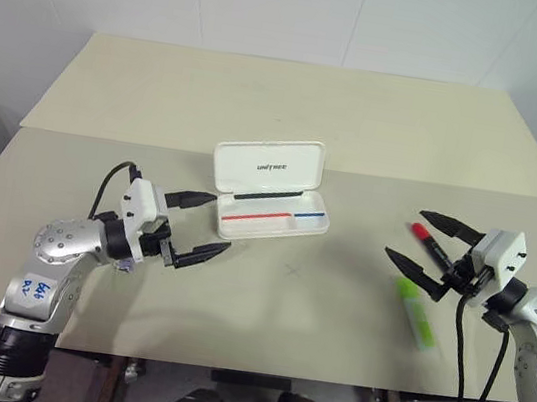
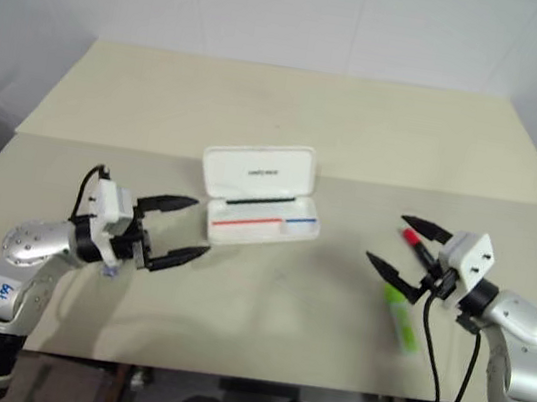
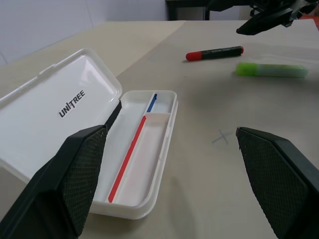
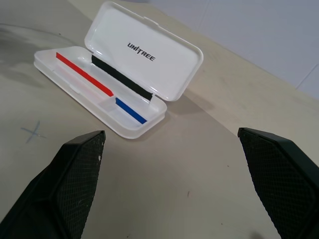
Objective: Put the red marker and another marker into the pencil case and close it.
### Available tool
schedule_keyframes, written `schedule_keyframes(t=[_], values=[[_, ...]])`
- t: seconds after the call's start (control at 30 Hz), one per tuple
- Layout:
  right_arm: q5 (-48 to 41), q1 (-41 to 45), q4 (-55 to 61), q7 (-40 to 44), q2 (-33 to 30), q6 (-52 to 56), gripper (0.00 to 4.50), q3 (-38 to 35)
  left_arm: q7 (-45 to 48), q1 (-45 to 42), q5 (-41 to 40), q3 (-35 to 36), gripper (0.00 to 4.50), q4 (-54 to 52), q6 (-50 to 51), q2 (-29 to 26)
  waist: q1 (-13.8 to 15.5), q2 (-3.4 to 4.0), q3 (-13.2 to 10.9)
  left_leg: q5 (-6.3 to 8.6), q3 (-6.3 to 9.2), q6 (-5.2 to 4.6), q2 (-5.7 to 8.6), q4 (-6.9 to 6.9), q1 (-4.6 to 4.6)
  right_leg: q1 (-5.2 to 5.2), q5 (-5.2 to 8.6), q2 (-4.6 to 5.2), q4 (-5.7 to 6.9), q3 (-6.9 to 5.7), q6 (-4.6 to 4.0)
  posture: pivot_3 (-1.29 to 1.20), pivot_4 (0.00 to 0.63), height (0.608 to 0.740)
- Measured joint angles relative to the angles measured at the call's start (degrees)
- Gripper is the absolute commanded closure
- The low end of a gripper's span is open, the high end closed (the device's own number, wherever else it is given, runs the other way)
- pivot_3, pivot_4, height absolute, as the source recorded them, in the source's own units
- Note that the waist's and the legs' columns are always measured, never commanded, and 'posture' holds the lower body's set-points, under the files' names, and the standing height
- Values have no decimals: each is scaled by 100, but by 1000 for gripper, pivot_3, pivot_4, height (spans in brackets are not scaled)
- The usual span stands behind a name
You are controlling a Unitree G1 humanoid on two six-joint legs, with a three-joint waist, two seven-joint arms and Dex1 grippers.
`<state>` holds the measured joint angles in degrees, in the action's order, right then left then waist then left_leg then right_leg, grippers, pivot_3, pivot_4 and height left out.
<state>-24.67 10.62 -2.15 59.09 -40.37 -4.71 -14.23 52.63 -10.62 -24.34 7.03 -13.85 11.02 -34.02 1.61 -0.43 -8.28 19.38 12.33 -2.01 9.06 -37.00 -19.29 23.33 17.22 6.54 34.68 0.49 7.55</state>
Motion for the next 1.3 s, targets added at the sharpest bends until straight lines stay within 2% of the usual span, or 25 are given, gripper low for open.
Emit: schedule_keyframes(t=[0.2,0.4,0.43,0.5,0.63,1.1,1.3], values=[[-69,238,68,199,-32,167,0,61,3,76,-22,141,76,-9,21,-119,14,-3,1,2,-21,-3,-9,-2,1,1,-9,0,-12,-2,-5,0,150,740],[-67,550,251,209,-17,406,0,311,13,11,33,-47,76,23,-28,-112,14,-4,1,7,-29,-4,-15,-1,1,5,-10,-1,-13,-3,-6,0,150,740],[-64,644,239,220,5,411,0,362,14,7,73,-76,503,70,-67,-113,8,-3,1,8,-30,-4,-17,-1,1,6,-10,-2,-14,-4,-7,0,150,740],[-60,796,224,246,49,407,0,486,13,-2,169,-127,982,145,-140,-113,2,-6,2,9,-30,-2,-21,1,1,8,-11,-4,-14,-5,-7,0,150,740],[-50,897,211,258,177,383,0,596,59,-10,248,-149,2368,328,-240,-113,10,-6,1,12,-30,-5,-22,3,0,11,-11,-5,-13,-6,-8,0,150,740],[-50,575,427,243,400,345,0,711,443,-996,893,-1010,2368,1519,-392,-64,5,-10,0,16,-33,-7,-21,-5,0,15,-14,-7,-2,-10,-10,0,150,740],[-50,421,526,136,463,341,0,707,524,-1103,1073,-1163,2368,1784,-536,-56,-8,-12,1,15,-34,-8,-21,-4,0,20,-14,-7,5,-10,-10,0,150,740]])
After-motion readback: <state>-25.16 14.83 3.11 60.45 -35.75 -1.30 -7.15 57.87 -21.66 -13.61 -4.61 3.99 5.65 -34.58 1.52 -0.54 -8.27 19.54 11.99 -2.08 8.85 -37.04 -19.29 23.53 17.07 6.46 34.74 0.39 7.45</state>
